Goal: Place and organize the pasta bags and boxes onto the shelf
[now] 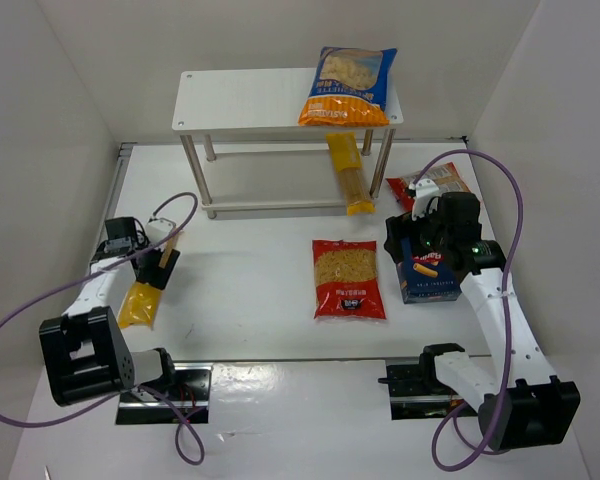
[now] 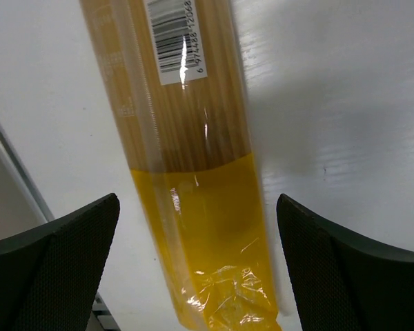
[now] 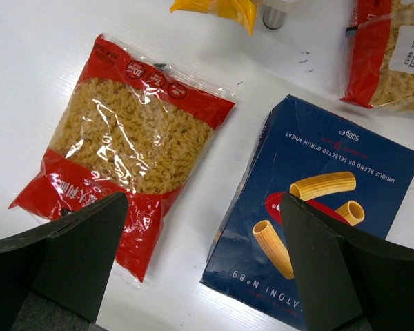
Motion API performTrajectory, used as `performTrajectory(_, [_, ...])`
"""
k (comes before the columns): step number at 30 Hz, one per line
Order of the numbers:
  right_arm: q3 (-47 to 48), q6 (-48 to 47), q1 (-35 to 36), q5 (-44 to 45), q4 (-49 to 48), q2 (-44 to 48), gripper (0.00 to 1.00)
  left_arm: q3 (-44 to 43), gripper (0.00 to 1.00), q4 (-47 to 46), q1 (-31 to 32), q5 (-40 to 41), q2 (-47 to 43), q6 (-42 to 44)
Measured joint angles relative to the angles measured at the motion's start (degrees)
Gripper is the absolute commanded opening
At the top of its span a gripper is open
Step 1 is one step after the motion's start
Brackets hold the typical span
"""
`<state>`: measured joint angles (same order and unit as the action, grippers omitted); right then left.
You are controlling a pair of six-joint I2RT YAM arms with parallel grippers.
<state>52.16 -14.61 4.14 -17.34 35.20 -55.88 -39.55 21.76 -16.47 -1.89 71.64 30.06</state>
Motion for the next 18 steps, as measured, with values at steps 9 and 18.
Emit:
performTrajectory(9, [0.00,0.00,0.00,0.20,0.02,-0.63,0.99,0.46,1.00,-4.61,-4.15,-2.75,8.20,1.20])
performTrajectory(18, [0.00,0.00,0.00,0.20,0.02,-0.66,0.99,-2.38,0.97,-2.73,-8.76,-8.48,12.02,1.51])
